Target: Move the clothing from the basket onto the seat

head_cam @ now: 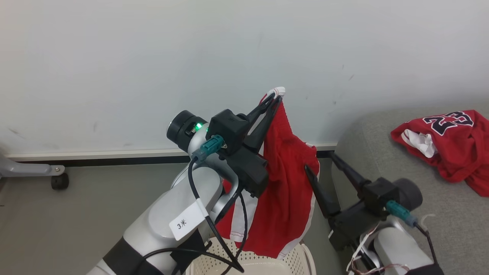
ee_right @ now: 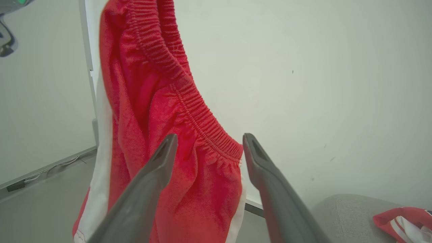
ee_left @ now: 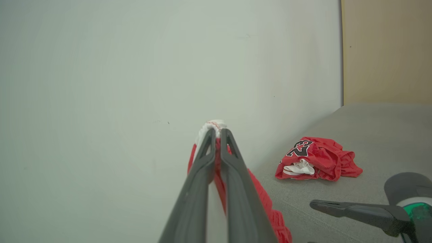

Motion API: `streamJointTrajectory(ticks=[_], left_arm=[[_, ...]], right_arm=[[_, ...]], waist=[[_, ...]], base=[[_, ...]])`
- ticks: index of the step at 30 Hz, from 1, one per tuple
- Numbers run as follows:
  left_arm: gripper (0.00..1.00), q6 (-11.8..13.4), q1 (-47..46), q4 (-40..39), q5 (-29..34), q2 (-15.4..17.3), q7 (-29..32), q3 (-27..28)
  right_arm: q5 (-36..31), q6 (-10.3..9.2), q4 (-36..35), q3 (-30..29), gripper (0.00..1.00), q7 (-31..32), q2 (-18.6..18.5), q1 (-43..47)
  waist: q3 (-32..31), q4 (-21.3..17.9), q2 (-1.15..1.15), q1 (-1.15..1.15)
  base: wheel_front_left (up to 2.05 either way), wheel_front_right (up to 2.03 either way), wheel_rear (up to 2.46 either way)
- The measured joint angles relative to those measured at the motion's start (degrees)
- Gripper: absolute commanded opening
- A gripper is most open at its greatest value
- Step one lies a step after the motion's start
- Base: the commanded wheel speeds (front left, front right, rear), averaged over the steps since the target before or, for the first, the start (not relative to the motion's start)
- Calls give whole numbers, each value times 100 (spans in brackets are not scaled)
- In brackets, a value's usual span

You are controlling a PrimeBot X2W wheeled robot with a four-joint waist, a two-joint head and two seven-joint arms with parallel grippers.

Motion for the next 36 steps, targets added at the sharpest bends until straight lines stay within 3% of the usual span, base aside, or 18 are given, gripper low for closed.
streamJointTrajectory(ticks=[8, 15, 28, 30, 31, 36], left_arm=[[0, 93, 55, -157, -69, 0, 36, -152], [0, 145, 68, -333, -121, 1, 52, -303], [0, 211, 66, -520, -298, 5, 58, -510], [0, 227, 66, -552, -316, 4, 58, -535], [0, 243, 65, -560, -330, 4, 58, -545], [0, 245, 65, -517, -365, 4, 58, -555]], right_arm=[[25, 1, 205, 187, 100, -1, -169, -518], [310, 4, 559, 1072, 100, 0, -412, -825], [811, 7, 1049, 2357, 100, 0, -493, -1465], [843, 7, 1106, 2540, 38, -1, -491, -1573], [891, 7, 1129, 2644, 0, -1, -482, -1619], [1124, 7, 1207, 2965, 0, 0, -432, -1674]], waist=[[-11, 128, 1, 0], [18, 208, 1, 1], [113, 304, 1, 0], [125, 309, 1, 1], [130, 311, 1, 0], [146, 315, 1, 1]], base=[[0, 0, 0], [0, 0, 0], [0, 0, 0], [0, 0, 0], [0, 0, 0], [0, 0, 0]])
